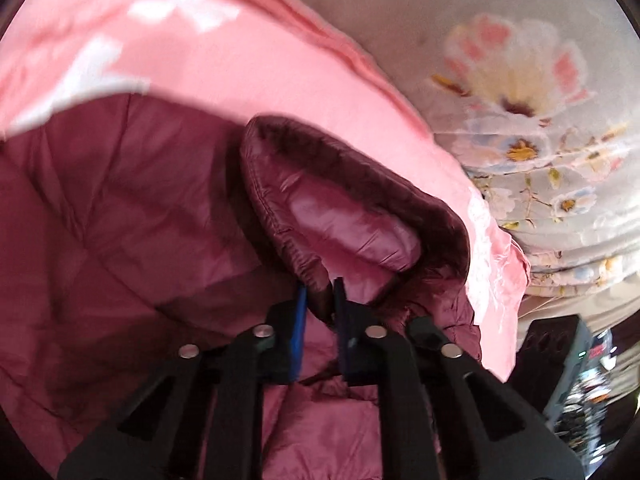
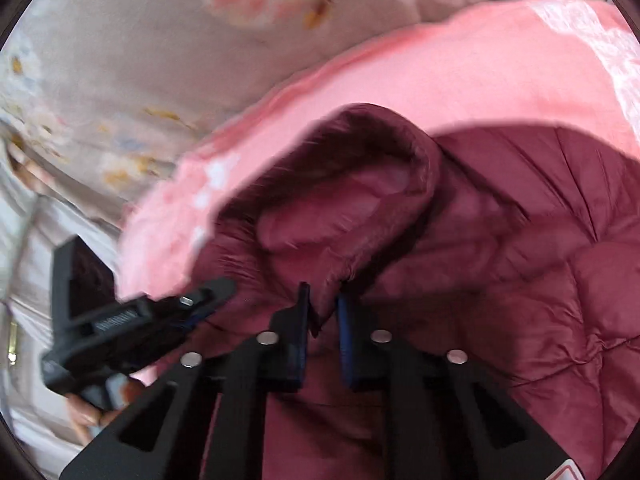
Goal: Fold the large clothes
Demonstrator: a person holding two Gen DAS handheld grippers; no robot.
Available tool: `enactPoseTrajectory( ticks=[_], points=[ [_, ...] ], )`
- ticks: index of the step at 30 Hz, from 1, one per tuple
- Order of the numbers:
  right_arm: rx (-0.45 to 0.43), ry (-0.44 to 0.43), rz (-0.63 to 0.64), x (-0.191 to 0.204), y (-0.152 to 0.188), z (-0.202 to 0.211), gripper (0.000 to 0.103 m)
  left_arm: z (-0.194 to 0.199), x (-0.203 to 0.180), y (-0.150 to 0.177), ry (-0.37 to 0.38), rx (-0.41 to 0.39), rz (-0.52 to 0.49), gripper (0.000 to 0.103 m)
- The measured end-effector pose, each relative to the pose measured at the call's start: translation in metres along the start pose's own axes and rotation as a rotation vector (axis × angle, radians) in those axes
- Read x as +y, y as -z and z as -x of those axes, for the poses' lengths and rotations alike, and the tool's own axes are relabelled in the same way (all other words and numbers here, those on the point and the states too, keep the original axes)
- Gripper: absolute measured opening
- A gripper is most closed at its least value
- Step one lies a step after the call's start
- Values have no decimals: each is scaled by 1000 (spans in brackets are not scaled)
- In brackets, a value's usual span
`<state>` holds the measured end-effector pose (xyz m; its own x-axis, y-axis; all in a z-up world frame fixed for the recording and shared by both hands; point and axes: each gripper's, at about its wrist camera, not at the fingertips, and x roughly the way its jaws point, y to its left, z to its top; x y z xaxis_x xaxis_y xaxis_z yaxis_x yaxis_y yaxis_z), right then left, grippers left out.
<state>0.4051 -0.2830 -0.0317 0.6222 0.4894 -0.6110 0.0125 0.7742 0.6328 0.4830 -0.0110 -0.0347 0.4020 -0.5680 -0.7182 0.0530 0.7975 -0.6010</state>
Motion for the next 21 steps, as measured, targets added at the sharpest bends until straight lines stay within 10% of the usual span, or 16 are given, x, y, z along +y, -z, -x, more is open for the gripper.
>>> enactPoseTrajectory(
  ticks=[4, 21],
  points=[
    [-109, -90, 8, 11, -1, 41, 9, 39, -13, -2, 65, -85, -51, 8],
    [-45, 181, 100, -36, 58, 0, 5, -5, 32, 48, -97, -79, -201, 8]
  ],
)
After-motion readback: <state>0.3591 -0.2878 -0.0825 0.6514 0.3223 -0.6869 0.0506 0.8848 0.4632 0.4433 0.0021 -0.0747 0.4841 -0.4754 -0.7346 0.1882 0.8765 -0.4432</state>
